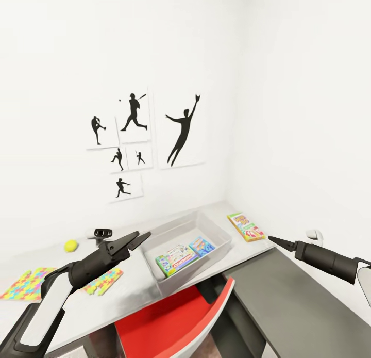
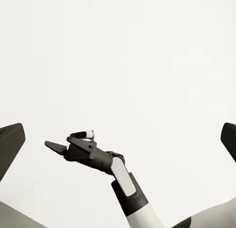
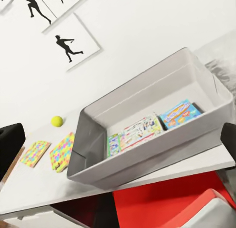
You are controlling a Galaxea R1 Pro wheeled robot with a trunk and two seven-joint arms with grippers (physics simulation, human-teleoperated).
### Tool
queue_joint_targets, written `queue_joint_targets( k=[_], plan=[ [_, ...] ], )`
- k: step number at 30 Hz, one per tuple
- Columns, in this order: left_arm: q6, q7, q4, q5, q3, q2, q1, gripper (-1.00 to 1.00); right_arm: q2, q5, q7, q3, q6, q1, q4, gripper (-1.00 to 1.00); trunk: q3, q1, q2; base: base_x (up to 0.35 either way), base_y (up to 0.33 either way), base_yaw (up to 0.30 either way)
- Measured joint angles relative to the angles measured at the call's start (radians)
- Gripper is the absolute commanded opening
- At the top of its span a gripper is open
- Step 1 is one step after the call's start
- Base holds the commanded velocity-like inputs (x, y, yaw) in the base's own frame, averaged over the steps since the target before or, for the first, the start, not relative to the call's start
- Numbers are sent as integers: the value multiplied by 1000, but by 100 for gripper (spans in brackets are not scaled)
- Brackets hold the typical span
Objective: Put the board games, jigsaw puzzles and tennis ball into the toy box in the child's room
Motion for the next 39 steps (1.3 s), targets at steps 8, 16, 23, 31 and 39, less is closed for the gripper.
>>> queue_joint_targets(
  k=[8,16,23,31,39],
  plan=[
    [0,0,2,1,0,0,0,100,0,0,0,-1,0,0,0,100,10,0,0,0,0,204],
    [0,0,3,0,0,0,0,100,0,0,0,-1,0,0,0,100,17,0,0,0,0,252],
    [0,0,3,0,0,0,0,100,0,0,0,-1,0,0,0,100,23,0,0,0,0,260],
    [0,0,12,0,0,0,0,100,0,0,0,-1,0,0,0,100,29,0,0,0,0,263],
    [0,0,22,0,0,0,0,100,0,0,0,-1,0,0,0,100,35,0,0,0,0,265]
  ],
)
